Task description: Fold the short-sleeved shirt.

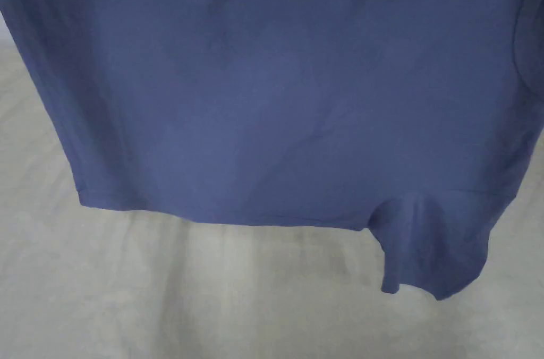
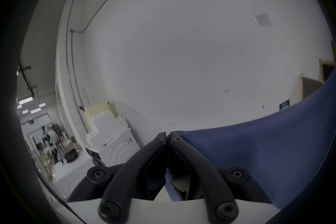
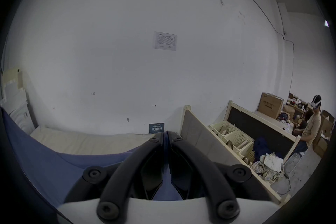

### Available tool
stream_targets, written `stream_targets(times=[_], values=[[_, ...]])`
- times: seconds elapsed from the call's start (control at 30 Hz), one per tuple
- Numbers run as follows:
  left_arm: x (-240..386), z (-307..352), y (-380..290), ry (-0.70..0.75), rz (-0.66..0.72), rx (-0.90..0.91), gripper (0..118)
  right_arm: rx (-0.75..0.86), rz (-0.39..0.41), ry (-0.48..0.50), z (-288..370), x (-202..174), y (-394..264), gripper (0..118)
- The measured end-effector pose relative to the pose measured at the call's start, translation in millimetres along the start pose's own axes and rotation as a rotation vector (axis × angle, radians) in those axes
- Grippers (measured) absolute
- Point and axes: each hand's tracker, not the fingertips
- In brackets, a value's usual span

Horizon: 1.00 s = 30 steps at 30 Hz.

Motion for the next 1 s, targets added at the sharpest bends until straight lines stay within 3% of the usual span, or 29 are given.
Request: stream_targets(times=[0.17, 0.4, 0.53, 0.7, 1.0], values=[[33.4, -58.3, 6.9, -0.032, 0.152, 0.013, 0, 0.029, 0.012, -0.046, -50.4, -16.9, 8.0, 3], [87.0, -102.0, -3.2, 0.031, 0.055, 0.098, 0, 0.139, 0.084, -0.164, -103.5, -39.1, -9.8, 3], [104.4, -116.0, -18.5, 0.071, 0.136, 0.132, 0, 0.196, -0.002, -0.182, -118.2, -50.6, -36.9, 3], [126.8, -132.5, -59.4, 0.068, 0.121, 0.114, 0, 0.236, 0.022, -0.205, -142.6, -65.5, -80.3, 3], [194.2, -160.3, -184.0, -0.027, 0.052, -0.138, 0, -0.041, 0.091, -0.14, -210.7, -82.7, -202.5, 3]])
